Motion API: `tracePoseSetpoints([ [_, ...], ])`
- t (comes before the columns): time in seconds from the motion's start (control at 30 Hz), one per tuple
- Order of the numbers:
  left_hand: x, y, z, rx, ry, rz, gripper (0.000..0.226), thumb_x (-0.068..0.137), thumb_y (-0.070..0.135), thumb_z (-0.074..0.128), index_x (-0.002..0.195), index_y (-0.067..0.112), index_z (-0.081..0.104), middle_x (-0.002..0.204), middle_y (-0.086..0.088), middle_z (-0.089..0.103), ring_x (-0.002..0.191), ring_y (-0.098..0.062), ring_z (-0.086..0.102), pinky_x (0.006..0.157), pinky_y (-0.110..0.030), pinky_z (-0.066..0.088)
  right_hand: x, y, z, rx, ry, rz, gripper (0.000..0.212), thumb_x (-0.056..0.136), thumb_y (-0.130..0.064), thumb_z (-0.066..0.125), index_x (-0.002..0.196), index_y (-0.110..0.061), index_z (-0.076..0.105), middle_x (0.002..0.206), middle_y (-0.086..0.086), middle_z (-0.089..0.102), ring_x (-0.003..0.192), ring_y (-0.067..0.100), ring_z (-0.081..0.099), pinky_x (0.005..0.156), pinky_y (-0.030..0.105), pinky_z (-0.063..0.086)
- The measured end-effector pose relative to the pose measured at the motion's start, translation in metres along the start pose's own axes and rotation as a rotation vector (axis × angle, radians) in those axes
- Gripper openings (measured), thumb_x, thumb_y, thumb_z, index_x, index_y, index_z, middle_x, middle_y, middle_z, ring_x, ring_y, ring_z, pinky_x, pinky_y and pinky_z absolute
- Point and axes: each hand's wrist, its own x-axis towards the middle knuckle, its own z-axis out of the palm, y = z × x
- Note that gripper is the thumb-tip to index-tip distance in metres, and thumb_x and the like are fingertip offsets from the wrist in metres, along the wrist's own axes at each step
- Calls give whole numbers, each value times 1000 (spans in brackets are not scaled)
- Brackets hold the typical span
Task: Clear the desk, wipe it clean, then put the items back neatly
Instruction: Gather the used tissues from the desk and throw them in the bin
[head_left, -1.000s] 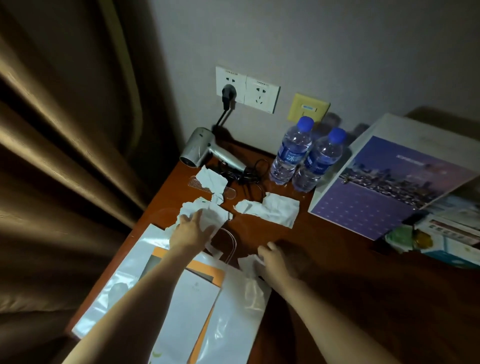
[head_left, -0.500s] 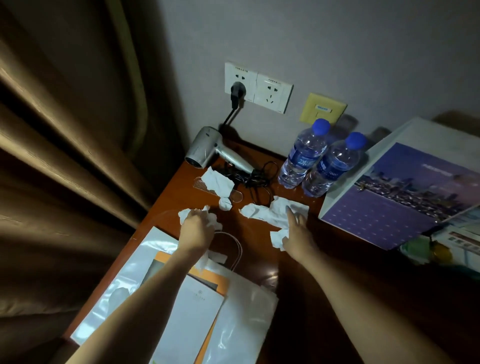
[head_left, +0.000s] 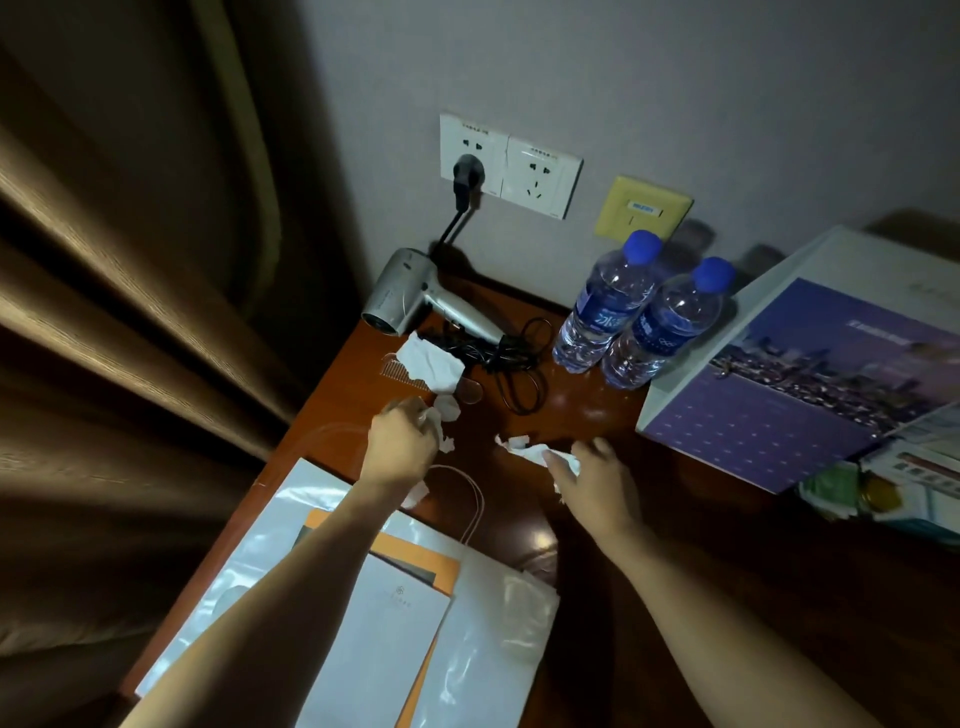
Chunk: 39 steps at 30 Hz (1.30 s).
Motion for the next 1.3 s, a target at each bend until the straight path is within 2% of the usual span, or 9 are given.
tracePoseSetpoints([
  [0.13,1,2,3,-36,23,-1,33,93,33,54,112,6,60,110,-10,57,97,-24,56,73,-31,45,8,-10,-9,46,31,-5,25,90,-10,58,113,0,61,125,15,50,103,35,60,80,32,46],
  [0.27,8,-3,6,-44,30,-18,25,93,9,53,117,3,56,121,-13,48,109,-29,51,75,-24,38,11,-22,-6,114,-29,-39,35,83,2,60,116,-7,52,126,9,52,109,31,59,82,31,49],
  [0.47,34,-4,0,-60,10,29,57,87,-11,42,138,15,44,138,-14,41,125,-34,43,89,-37,49,12,-33,8,29,-223,-39,43,96,-17,51,136,-18,37,129,11,54,115,28,56,83,30,48],
  [0.57,52,-2,-3,8,0,17,59,90,7,58,144,17,36,142,-15,41,129,-34,40,100,-39,40,9,-31,13,33,-261,-64,42,98,-22,48,138,-18,35,128,9,55,115,25,56,85,31,46],
  [0.7,69,0,-1,136,-95,-59,72,86,27,68,147,23,30,138,-16,45,120,-35,48,88,-39,45,8,-29,21,31,-273,-181,47,97,-35,49,140,-21,38,124,8,54,111,28,57,87,36,48],
  [0.87,68,-4,12,166,-59,-128,33,89,25,60,121,20,55,107,-11,61,92,-31,61,70,-37,53,17,-43,22,7,-285,-251,49,98,-37,45,144,-26,34,127,7,51,111,29,55,86,35,46],
  [0.97,68,-7,15,132,-37,-113,27,92,19,56,117,13,60,111,-15,62,97,-33,60,70,-32,46,21,-56,24,14,-276,-285,45,97,-36,47,140,-25,39,127,8,52,111,32,55,84,37,47],
  [1.17,61,-9,-9,-71,106,-56,32,91,10,57,121,0,56,128,-17,51,121,-30,46,88,-27,37,30,-89,31,1,-364,-276,50,95,-40,51,139,-21,37,131,10,50,115,35,53,88,38,44],
  [1.3,49,-18,-34,-175,180,-72,22,92,9,57,112,2,57,104,-11,59,85,-20,56,64,-14,40,31,-108,42,2,-391,-196,47,96,-38,49,134,-13,37,130,14,49,115,36,53,86,38,44],
])
